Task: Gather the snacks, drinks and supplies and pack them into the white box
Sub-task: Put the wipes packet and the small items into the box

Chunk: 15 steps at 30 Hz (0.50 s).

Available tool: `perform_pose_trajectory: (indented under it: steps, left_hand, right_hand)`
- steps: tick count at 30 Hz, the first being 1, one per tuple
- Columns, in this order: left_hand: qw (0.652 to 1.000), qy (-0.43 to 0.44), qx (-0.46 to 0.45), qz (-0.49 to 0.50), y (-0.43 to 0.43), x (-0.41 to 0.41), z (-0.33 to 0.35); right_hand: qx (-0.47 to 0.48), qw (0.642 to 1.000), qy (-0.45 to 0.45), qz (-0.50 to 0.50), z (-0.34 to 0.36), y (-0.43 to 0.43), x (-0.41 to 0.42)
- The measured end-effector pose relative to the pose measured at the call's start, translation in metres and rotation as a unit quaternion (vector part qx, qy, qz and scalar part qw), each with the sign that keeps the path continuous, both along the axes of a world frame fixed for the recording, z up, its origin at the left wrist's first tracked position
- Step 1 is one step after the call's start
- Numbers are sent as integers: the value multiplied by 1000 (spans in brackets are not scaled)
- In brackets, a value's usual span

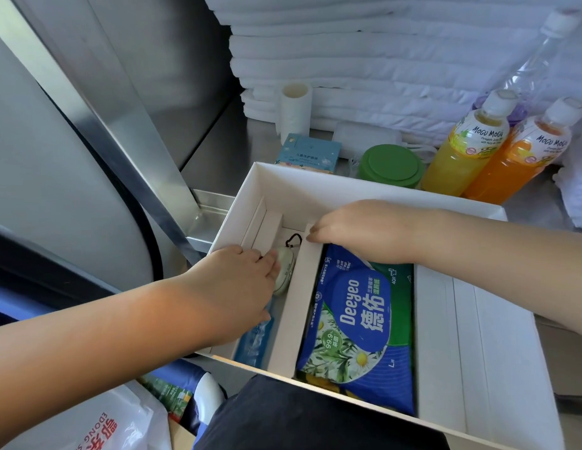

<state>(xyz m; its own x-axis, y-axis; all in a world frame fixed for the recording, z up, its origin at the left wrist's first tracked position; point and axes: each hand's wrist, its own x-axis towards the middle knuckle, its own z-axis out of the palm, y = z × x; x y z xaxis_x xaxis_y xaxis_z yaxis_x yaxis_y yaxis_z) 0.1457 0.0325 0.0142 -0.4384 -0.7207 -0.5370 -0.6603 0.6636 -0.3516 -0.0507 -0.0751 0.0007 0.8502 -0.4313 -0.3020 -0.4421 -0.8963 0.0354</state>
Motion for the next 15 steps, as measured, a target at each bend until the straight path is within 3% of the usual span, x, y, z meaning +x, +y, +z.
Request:
perform_pose_trajectory:
  steps: [11, 15]
  left_hand:
    - [1000, 2, 1, -13, -9, 0, -3]
    - [992, 93, -84, -19, -9, 4, 7]
  right_hand:
    - [67, 995, 73, -4, -8, 3, 10]
    - [44, 999, 17, -6, 8, 7, 3]
